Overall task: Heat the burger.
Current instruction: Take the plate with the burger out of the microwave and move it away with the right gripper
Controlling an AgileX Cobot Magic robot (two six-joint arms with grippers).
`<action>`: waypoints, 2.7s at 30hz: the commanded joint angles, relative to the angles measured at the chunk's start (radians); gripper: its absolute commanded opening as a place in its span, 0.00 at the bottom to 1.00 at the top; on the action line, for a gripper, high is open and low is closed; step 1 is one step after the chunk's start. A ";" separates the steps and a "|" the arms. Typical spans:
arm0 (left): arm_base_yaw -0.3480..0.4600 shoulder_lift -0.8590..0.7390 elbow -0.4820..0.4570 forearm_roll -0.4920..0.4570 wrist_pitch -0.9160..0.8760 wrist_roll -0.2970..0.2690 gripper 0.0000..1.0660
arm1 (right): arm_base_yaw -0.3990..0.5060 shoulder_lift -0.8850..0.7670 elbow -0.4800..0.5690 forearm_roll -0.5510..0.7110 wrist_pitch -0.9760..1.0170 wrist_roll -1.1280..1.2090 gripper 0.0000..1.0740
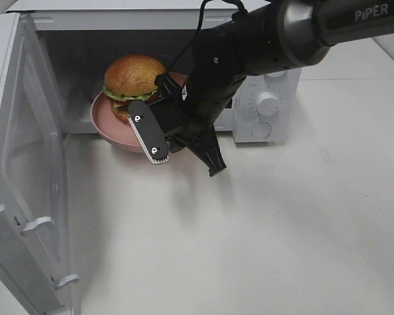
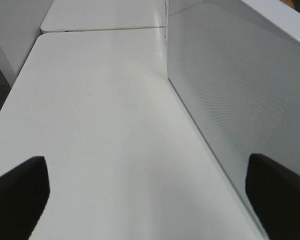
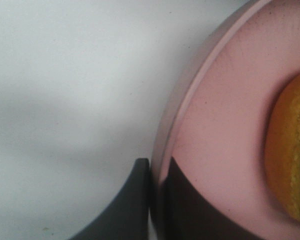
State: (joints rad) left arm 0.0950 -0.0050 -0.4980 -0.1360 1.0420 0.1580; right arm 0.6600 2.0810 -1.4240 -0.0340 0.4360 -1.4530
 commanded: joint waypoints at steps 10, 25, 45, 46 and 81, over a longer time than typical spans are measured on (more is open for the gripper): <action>0.002 -0.021 0.003 -0.008 -0.005 -0.001 0.94 | 0.022 -0.186 0.220 -0.016 -0.177 -0.020 0.00; 0.002 -0.021 0.003 -0.008 -0.005 -0.001 0.94 | 0.023 -0.387 0.487 -0.046 -0.232 -0.020 0.00; 0.002 -0.021 0.003 -0.008 -0.005 -0.001 0.94 | 0.023 -0.757 0.831 -0.046 -0.215 0.035 0.00; 0.002 -0.021 0.003 -0.008 -0.005 -0.001 0.94 | 0.023 -0.757 0.831 -0.046 -0.215 0.035 0.00; 0.002 -0.021 0.003 -0.008 -0.005 -0.001 0.94 | 0.023 -1.113 0.943 -0.434 0.276 0.832 0.00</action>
State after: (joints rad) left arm 0.0950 -0.0050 -0.4980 -0.1360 1.0420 0.1580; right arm 0.6830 0.9830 -0.4740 -0.3810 0.7210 -0.7190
